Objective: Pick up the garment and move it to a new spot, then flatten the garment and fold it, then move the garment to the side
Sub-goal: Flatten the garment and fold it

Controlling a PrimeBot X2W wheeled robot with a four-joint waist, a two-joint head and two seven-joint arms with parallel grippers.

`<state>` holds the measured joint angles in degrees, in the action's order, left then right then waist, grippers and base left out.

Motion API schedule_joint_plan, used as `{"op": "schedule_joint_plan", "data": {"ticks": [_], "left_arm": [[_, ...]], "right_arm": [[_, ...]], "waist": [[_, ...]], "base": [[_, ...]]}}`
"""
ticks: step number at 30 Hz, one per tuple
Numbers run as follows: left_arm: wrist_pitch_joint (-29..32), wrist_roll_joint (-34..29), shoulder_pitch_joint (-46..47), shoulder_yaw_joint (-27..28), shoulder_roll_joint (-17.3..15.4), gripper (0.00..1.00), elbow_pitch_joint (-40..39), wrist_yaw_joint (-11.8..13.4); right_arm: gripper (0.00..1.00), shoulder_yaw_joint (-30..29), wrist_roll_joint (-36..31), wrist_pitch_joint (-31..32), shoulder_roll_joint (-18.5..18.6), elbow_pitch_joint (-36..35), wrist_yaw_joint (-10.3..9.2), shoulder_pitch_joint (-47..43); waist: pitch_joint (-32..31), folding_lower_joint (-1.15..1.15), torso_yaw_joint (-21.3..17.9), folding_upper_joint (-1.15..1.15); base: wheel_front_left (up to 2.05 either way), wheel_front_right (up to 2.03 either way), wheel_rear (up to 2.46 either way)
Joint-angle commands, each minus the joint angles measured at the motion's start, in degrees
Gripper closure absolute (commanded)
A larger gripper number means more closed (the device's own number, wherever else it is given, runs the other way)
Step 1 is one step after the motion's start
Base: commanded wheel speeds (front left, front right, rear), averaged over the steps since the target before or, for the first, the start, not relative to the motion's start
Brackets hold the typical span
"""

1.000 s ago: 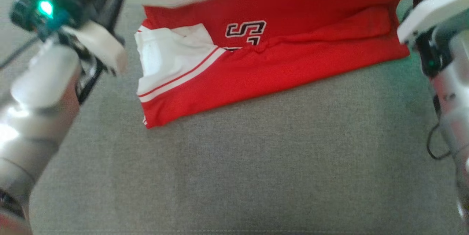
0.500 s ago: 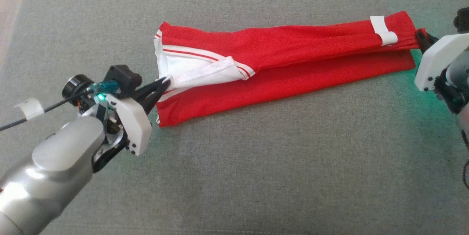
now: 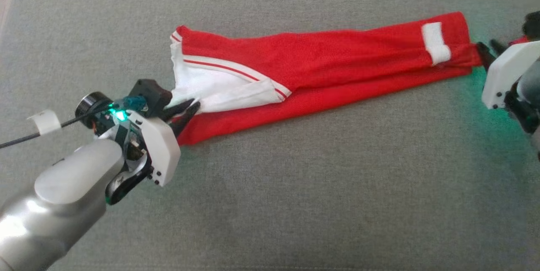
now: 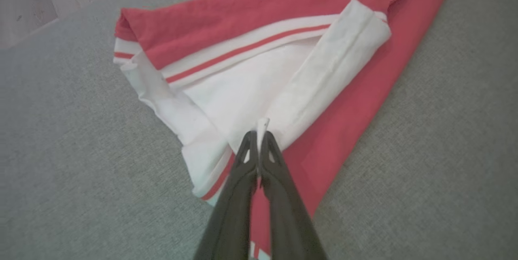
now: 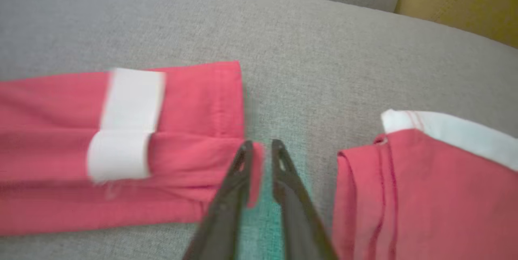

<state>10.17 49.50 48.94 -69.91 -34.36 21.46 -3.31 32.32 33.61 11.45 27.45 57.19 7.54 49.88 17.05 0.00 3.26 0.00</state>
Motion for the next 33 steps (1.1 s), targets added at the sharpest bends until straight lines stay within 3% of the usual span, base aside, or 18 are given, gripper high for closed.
{"op": "schedule_joint_plan", "data": {"ticks": [1,7,13,14,18,21,28,33], "left_arm": [[-1.0,0.0,1.6,3.1,-2.0,0.0,-0.8,1.1],[-7.1,-1.5,2.5,6.3,-0.4,0.0,0.4,7.1],[-20.1,-0.6,1.9,13.4,2.5,0.0,1.7,13.9],[-20.1,-0.6,1.9,13.4,2.5,0.0,1.7,13.9],[-24.8,1.7,-1.6,21.3,4.5,0.0,1.0,18.7],[-25.1,-0.8,-5.9,28.7,5.9,0.0,-3.4,21.0],[-25.2,-10.4,-21.8,41.7,11.4,0.0,-10.2,21.0],[-25.2,-16.2,-30.5,47.4,16.0,0.0,-10.7,18.7]], "right_arm": [[0.0,-0.6,0.9,-2.0,0.6,-0.9,-0.05,1.1],[0.0,-4.4,4.6,-9.7,-1.3,-1.4,-0.05,2.6],[0.0,-8.4,7.7,-20.6,-4.8,-4.9,-0.05,3.1],[0.0,-8.4,7.7,-20.6,-4.8,-4.9,-0.05,3.1],[0.0,-10.4,4.7,-25.9,-7.5,-9.2,-0.05,1.3],[0.0,-15.3,0.4,-26.4,-10.9,-14.6,-0.05,-1.9],[0.0,-27.2,-13.0,-26.4,-22.3,-30.8,-0.05,-19.1],[0.0,-28.1,-16.4,-26.4,-24.5,-36.6,-0.05,-29.4]], "waist": [[-0.5,0.0,-0.4,0.0],[-2.8,0.0,-1.1,0.0],[-5.8,0.0,-1.3,0.0],[-5.8,0.0,-1.3,0.0],[-7.7,0.0,-1.5,0.0],[-8.2,0.0,-1.7,0.0],[-9.3,0.0,-1.7,0.0],[-9.6,0.0,-1.5,0.0]], "base": [[0.0,0.0,0.0],[0.0,0.0,0.0],[0.0,0.0,0.0],[0.0,0.0,0.0],[0.0,0.0,0.0],[0.0,0.0,0.0],[0.0,0.0,0.0],[0.0,0.0,0.0]]}}
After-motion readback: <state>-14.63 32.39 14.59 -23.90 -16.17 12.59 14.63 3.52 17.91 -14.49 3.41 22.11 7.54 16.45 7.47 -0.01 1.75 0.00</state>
